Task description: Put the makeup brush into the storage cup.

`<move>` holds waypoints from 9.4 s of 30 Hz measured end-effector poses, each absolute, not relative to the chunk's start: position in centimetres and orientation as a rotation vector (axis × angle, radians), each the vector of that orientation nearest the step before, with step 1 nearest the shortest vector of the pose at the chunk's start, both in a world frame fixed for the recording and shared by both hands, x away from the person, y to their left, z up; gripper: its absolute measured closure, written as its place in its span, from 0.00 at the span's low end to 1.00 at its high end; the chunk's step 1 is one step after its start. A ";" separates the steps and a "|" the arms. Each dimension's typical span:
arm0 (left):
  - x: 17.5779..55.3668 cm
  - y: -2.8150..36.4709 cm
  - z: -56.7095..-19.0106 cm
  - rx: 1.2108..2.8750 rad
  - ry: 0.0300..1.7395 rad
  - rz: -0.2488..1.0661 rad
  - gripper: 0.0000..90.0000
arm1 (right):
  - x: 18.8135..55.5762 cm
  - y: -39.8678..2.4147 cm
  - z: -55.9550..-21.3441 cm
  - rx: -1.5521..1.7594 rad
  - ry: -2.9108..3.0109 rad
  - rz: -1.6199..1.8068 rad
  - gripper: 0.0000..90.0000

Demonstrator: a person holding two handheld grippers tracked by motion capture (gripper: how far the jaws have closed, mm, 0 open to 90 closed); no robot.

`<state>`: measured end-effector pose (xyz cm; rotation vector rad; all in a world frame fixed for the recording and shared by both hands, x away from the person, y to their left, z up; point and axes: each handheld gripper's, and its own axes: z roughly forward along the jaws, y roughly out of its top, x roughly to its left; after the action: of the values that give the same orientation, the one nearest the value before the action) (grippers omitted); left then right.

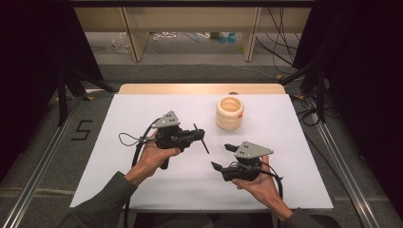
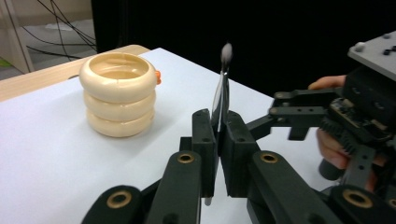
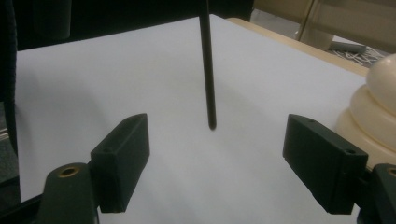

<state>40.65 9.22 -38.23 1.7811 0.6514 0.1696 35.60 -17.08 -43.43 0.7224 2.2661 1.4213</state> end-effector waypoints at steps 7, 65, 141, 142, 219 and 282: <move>41.7 9.2 -37.9 1.807 0.679 0.195 0.94 | 35.2 -18.6 -43.0 0.779 2.240 1.399 0.23; 51.7 4.4 -33.8 1.810 0.782 0.282 0.94 | 34.2 -21.6 -43.5 0.872 2.188 1.378 0.20; 56.3 -0.8 -35.9 1.825 0.826 0.337 0.94 | 34.4 -21.4 -43.6 0.859 2.215 1.387 0.20; 56.3 -0.8 -36.1 1.831 0.827 0.339 0.94 | 34.4 -21.4 -43.5 0.862 2.218 1.377 0.20; 44.7 9.5 -37.1 1.713 0.862 0.333 0.18 | 34.6 -21.7 -43.4 0.923 2.155 1.434 0.20; 37.0 13.9 -41.7 1.733 0.835 0.382 0.18 | 34.3 -21.8 -43.1 0.946 2.060 1.567 0.18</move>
<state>37.03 13.90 -41.72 1.7333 0.8355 0.3823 34.33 -21.79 -43.09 0.9462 2.0604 1.5666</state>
